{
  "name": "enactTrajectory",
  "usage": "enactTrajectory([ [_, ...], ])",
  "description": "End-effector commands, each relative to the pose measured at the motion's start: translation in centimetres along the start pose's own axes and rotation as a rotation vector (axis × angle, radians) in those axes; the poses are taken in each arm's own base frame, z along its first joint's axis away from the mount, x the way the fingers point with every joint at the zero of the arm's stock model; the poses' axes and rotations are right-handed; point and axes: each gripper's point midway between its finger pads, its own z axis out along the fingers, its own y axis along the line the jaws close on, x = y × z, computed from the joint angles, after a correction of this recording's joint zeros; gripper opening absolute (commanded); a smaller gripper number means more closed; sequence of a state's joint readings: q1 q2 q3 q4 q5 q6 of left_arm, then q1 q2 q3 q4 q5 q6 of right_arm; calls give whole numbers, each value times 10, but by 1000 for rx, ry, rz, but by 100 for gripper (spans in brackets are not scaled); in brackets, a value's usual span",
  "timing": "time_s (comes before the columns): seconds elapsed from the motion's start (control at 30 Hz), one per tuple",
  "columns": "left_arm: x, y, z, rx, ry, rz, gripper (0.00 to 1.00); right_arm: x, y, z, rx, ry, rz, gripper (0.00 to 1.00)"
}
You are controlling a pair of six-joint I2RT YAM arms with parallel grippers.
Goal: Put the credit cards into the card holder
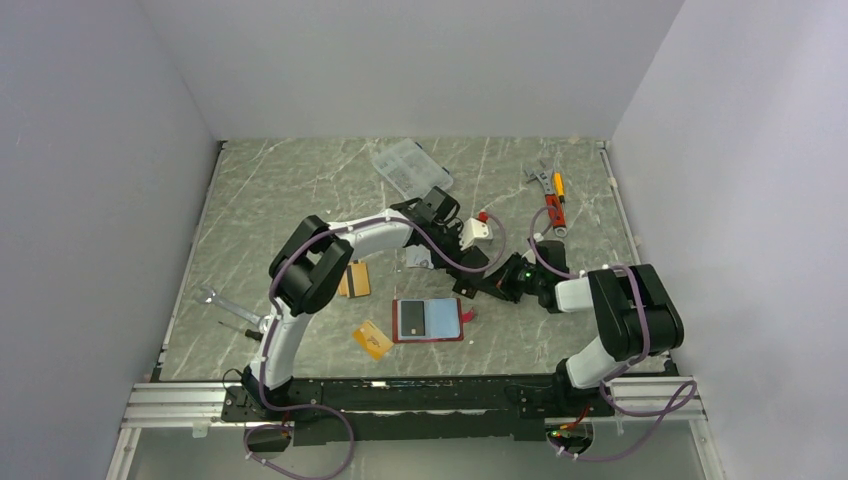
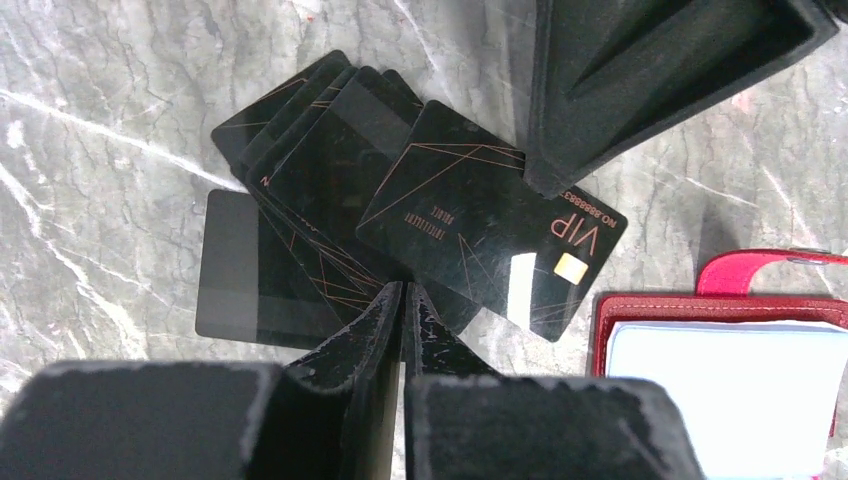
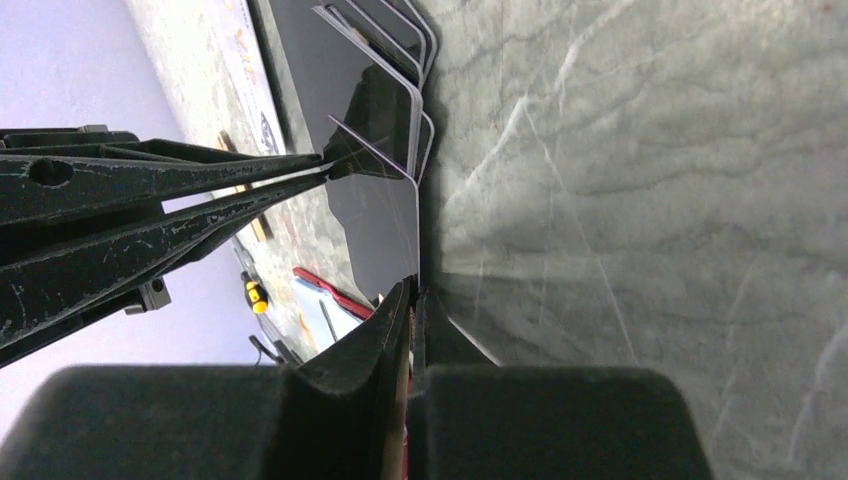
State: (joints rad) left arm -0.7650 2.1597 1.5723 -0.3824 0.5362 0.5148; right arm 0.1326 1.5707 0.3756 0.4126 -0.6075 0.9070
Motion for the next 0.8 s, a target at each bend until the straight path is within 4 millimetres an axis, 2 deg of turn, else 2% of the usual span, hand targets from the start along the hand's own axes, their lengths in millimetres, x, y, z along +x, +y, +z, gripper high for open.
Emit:
enactTrajectory([
  [0.0, 0, 3, 9, -16, 23, 56, 10, -2, 5, -6, -26, -21, -20, 6],
  [0.13, 9, 4, 13, -35, 55, 62, 9, -3, 16, -9, -78, -32, -36, 7],
  [0.3, 16, -1, 15, -30, 73, 61, 9, -3, 19, -10, -104, -35, -41, 12],
  [0.53, 24, -4, 15, -27, 93, 61, 8, 2, 11, -2, -119, -10, 2, 31],
  [0.77, 27, -7, 13, -24, 100, 55, 8, 8, 0, 5, -116, 7, 47, 34],
])
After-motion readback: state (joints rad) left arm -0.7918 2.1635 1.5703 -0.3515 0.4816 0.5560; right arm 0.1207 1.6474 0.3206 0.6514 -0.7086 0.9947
